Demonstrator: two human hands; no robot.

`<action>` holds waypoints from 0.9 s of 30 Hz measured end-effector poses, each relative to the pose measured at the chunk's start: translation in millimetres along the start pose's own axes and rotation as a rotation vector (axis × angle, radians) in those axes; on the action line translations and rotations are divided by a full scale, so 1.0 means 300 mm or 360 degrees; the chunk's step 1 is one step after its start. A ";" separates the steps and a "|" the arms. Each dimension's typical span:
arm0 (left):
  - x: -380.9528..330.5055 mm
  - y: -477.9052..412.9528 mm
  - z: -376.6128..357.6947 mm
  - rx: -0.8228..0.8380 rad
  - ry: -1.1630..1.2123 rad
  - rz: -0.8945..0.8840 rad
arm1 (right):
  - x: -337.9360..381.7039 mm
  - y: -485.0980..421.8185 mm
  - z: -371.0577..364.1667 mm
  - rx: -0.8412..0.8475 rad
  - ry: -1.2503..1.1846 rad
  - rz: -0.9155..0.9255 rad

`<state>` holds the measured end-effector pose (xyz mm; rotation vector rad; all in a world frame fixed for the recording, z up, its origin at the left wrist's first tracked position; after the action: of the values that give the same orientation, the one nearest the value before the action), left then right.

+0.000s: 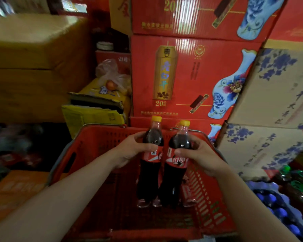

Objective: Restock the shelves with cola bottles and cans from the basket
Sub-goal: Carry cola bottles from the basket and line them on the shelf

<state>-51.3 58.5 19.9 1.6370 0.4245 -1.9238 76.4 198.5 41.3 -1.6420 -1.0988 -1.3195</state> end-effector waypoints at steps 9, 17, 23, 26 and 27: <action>-0.186 0.245 0.182 -0.0612 0.0204 -0.0190 | 0.156 -0.112 -0.246 0.0190 -0.0485 0.0101; -0.365 0.601 0.306 -0.1284 0.0426 -0.0381 | 0.332 -0.083 -0.571 0.0781 -0.0582 0.0063; -0.373 0.981 0.327 -0.1667 0.0324 -0.0304 | 0.334 0.080 -0.871 0.1204 -0.0659 -0.0076; -0.353 1.222 0.294 -0.1912 0.0302 -0.0263 | 0.316 0.234 -1.018 0.1413 -0.0665 -0.0172; -0.343 1.308 0.276 -0.1992 0.0297 -0.0243 | 0.310 0.297 -1.066 0.1498 -0.0653 -0.0196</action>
<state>129.7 -275.5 184.3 0.9015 1.4766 -1.0843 60.5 -112.1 190.0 -1.1251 -1.7319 -0.3654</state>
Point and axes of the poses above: each hand's wrist, its own y-axis away from the middle knuckle, its own z-axis out of the back of the hand, x = y × z, the point moved 9 cm from there along -y, towards the middle knuckle, and after that the axes turned 12 degrees about -y, right-handed, at the moved point
